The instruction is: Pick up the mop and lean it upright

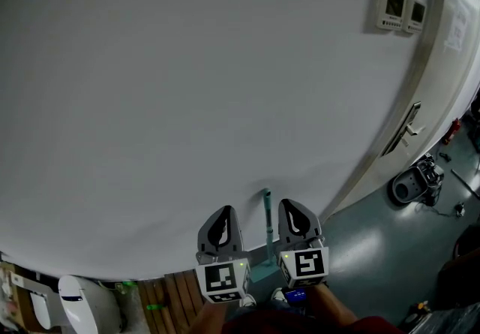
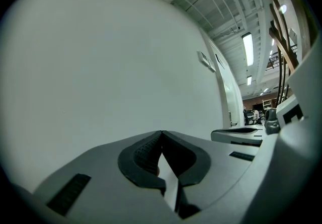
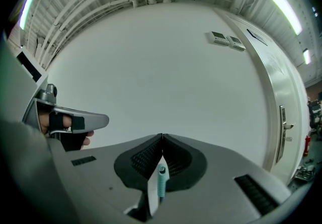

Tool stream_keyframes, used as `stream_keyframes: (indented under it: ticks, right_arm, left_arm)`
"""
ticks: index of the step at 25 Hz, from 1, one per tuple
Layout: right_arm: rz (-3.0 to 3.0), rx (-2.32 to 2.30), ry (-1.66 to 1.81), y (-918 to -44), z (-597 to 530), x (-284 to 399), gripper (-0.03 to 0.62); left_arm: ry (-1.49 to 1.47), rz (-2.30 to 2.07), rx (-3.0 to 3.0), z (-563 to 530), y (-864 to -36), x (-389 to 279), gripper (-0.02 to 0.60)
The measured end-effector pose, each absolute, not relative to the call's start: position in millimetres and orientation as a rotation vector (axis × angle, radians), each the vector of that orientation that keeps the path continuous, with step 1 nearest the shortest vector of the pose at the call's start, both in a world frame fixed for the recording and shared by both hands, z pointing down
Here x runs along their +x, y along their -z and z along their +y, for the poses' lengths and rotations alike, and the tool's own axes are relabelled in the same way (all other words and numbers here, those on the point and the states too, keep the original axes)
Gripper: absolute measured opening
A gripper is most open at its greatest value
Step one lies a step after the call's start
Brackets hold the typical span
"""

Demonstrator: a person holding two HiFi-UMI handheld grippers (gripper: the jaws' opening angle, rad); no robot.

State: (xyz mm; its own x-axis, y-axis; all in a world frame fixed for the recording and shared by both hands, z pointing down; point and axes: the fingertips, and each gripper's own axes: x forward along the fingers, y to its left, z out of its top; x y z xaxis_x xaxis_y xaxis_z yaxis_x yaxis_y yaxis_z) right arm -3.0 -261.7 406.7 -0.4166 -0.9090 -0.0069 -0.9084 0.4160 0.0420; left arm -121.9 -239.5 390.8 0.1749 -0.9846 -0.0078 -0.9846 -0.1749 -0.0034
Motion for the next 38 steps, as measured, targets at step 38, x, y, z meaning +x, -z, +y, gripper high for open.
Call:
stream_keyframes:
  ticks: [38]
  right_arm:
    - [-2.480,1.569,-0.109,-545.3,-324.7,-36.0,0.166]
  left_arm:
    - [-0.007,2.145,-2.278,-209.2,-384.5,-156.8,0.015]
